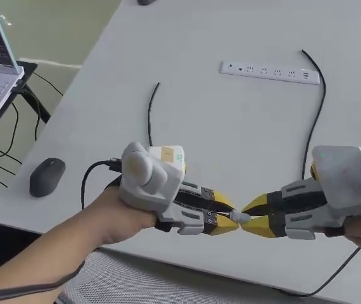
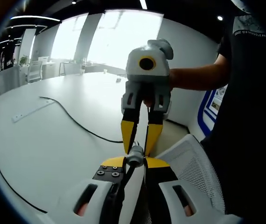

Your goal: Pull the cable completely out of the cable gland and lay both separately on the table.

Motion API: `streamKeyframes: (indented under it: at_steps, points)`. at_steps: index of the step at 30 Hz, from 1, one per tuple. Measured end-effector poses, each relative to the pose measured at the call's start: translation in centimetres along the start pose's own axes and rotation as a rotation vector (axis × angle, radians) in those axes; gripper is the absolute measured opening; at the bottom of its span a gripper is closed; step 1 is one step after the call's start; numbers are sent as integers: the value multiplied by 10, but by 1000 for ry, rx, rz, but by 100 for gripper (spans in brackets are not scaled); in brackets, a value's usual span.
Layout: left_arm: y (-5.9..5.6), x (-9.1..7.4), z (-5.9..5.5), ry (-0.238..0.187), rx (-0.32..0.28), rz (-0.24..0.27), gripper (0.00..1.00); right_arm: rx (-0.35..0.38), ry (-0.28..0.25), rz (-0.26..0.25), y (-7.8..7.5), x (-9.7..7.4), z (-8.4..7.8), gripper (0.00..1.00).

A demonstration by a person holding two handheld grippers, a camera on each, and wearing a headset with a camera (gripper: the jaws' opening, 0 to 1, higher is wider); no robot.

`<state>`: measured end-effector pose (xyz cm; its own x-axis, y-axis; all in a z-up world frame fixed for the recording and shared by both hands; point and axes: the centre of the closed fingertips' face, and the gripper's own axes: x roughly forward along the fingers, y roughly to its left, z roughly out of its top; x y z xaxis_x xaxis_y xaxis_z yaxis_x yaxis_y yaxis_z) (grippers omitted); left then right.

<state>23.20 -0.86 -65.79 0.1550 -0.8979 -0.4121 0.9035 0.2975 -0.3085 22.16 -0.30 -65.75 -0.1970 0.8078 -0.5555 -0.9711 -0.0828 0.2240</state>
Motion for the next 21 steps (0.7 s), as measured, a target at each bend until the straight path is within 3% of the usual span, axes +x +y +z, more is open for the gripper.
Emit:
streamKeyframes:
  at_steps: [5,11,14,21]
  points:
    - [2,1,-2,-11,-47,0,15,-160,53,-92,-3,2,-2,8]
    - [4,-1,0,-30,-95,10,15,-320,72,-213,-7,2,-2,8]
    - [5,0,0,-34,-106,13,15,-364,85,-246,-8,3,-3,8]
    - [3,3,-4,-11,-96,16,15,-314,100,-229,-8,5,-8,8]
